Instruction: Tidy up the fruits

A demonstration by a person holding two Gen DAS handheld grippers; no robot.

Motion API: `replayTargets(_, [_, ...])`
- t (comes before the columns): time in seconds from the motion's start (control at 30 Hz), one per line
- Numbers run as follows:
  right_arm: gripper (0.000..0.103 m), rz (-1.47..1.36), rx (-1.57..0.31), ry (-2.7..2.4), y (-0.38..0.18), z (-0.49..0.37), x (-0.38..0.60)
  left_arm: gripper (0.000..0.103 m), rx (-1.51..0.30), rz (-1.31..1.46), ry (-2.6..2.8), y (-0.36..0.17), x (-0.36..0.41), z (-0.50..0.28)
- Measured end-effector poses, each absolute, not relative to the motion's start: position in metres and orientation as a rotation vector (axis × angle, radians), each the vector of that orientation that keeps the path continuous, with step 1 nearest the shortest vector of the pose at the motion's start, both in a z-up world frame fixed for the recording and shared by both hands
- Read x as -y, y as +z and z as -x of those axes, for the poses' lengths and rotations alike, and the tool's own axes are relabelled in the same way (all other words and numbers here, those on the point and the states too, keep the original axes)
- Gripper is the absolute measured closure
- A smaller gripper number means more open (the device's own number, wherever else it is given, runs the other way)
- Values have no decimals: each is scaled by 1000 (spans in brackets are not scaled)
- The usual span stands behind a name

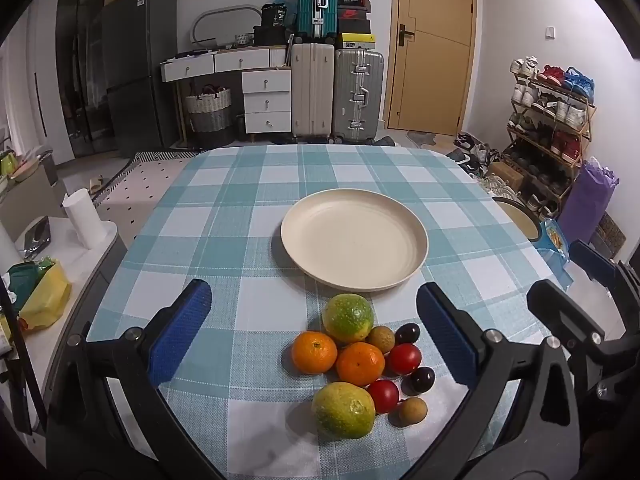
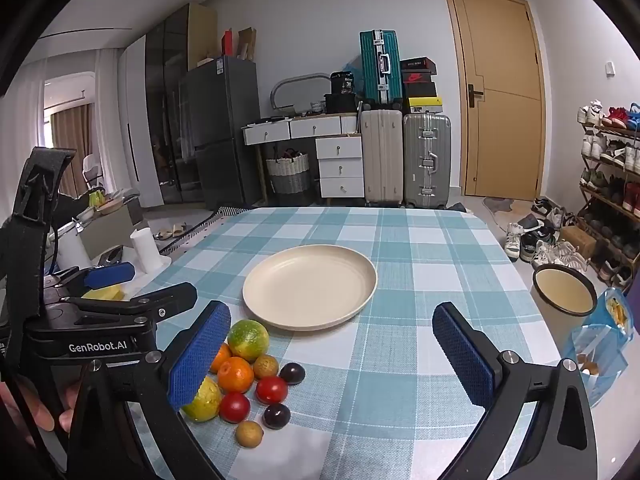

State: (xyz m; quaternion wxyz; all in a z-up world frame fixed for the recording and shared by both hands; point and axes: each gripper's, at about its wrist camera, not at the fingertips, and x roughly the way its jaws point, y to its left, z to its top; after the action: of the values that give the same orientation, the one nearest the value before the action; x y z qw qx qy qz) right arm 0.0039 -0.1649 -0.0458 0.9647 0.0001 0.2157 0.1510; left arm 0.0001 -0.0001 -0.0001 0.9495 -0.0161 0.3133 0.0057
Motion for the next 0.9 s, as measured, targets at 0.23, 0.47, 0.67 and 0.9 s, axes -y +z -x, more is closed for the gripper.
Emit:
replayTargets(0.23, [0,0,-436,305,-46,-3,165,1,-640,34,12,0,0,0])
replayTargets(0.47, [0,-6,-434,312,-45,-2,165,1,-643,30,11,-5,-2,-2])
replayTargets(0.67, [0,-6,-434,311,-45,-1,166,1,-642,28,8,-6,-2,0])
replayTargets(0.9, [0,-12,-434,309,-45,-1,166,1,-638,26,8,-9,-5,0])
